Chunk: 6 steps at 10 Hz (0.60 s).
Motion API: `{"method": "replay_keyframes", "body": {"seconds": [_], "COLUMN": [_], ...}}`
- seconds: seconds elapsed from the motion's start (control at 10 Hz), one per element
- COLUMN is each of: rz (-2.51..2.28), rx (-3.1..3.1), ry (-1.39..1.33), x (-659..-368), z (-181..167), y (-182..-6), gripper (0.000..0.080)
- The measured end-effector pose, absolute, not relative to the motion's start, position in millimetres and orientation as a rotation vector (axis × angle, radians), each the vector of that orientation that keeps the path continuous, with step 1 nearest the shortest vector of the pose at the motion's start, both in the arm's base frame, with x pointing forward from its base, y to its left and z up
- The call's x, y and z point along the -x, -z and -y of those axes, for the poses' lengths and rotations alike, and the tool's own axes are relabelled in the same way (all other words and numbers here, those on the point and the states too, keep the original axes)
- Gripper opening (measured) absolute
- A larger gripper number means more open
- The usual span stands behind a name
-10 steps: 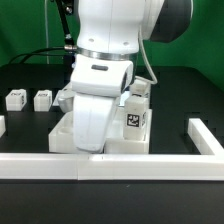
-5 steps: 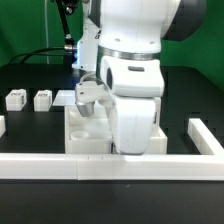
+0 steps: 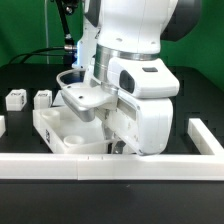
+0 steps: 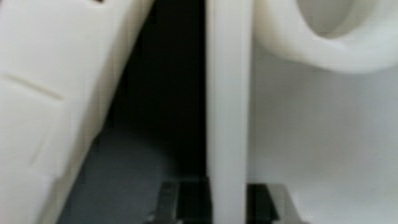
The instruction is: Assemble square table
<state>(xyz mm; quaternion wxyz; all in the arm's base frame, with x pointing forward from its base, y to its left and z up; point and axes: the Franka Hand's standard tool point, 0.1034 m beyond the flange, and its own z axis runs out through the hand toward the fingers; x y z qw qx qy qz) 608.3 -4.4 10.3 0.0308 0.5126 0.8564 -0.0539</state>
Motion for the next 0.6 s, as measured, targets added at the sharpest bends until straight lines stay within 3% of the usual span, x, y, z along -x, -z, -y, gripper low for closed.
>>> {"method": "replay_keyframes", "body": {"seconds": [0.6], "rz": [-2.740], "rx": [-1.222], "ry": [0.140], "x": [-597.4], "z": [-10.8], "y": [-6.5], "gripper": [0.0058]}}
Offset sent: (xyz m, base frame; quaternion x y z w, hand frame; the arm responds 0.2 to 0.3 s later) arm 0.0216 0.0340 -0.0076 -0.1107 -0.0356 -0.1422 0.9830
